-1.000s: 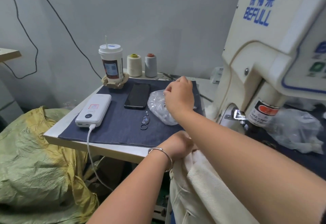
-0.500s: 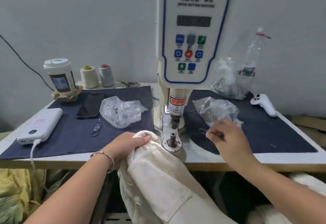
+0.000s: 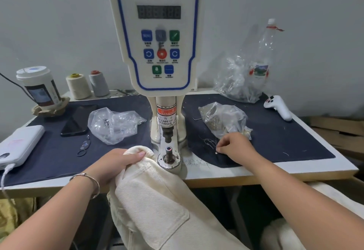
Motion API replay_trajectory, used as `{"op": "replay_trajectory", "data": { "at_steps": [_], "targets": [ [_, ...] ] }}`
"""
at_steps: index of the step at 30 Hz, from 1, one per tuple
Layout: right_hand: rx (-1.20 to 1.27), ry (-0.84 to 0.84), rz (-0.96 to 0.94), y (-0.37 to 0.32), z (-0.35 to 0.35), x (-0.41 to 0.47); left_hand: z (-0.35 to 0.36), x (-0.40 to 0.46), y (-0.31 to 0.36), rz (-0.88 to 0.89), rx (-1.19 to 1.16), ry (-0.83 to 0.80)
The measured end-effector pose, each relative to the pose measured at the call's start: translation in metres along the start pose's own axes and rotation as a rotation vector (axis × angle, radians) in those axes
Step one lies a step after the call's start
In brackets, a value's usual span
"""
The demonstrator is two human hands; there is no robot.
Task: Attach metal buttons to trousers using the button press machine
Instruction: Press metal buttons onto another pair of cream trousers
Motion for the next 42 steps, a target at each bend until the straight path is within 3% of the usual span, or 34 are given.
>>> {"op": "replay_trajectory", "data": {
  "at_steps": [6,17,22,29,42],
  "targets": [
    [0.089,-0.011,-0.090,0.009,-0.002,-0.004,-0.001,0.002,-0.001,-0.013,-0.033,-0.008],
    [-0.043,0.064,-0.129,0.009,0.004,-0.007,-0.002,0.001,-0.001,-0.015,-0.021,0.008],
    [0.250,0.125,-0.238,-0.016,0.001,-0.015,-0.003,0.000,-0.001,-0.010,-0.001,0.015],
    [0.368,0.001,-0.405,-0.086,0.026,-0.032,-0.002,-0.001,0.001,0.015,0.024,0.047],
    [0.270,-0.053,-0.437,-0.104,0.039,-0.038,-0.003,-0.001,-0.001,0.030,0.027,0.045]
  ]
}}
Point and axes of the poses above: each hand's wrist, its own x-axis towards the middle knuckle, its own z-axis out of the palm, y = z × x, the point moved 3 cm from there along x, towards the middle knuckle, and after that the axes turned 1 degree about -y, right-handed, at the moved point
